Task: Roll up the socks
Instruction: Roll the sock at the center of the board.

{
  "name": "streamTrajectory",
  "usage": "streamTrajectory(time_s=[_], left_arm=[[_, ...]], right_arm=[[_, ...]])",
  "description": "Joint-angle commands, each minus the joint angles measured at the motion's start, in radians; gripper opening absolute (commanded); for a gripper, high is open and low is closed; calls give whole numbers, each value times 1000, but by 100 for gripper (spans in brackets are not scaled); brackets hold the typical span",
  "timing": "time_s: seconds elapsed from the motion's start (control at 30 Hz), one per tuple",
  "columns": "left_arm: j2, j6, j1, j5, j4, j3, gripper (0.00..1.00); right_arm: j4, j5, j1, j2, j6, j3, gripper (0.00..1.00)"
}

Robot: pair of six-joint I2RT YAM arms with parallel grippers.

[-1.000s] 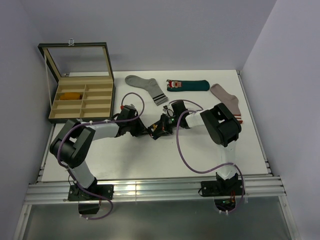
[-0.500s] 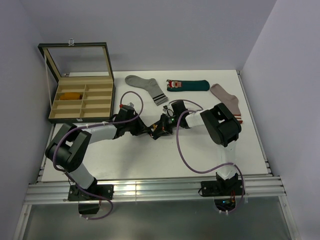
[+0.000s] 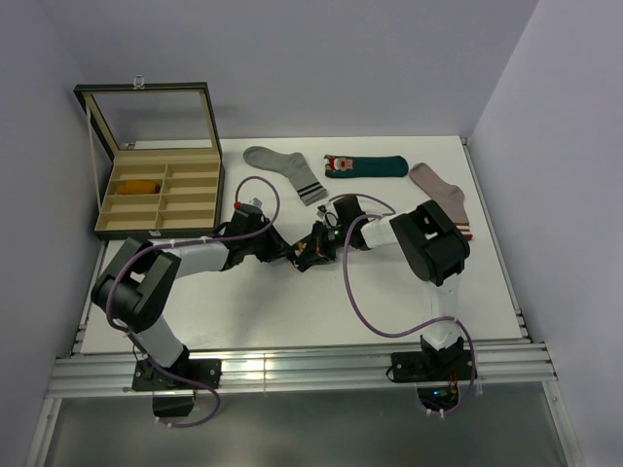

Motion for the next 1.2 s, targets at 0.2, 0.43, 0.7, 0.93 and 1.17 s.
streamTrajectory(time_s=[0.2, 0.43, 0.7, 0.93, 1.17], left_arm=[[32, -9, -5, 6, 64, 13, 23], [58, -49, -5, 17, 102, 9, 22], [87, -93, -5, 12, 130, 2, 22], [121, -104, -8, -46, 36, 15, 21], [144, -89, -16, -68, -27, 39, 20]], right_arm=[[-35, 58, -5, 35, -24, 21, 7], [-47, 63, -5, 48, -27, 30, 8], [-75, 75, -5, 59, -42, 38, 9], [-142, 144, -3, -10, -94, 27, 22], [-233, 265, 23, -147, -180, 10, 33]])
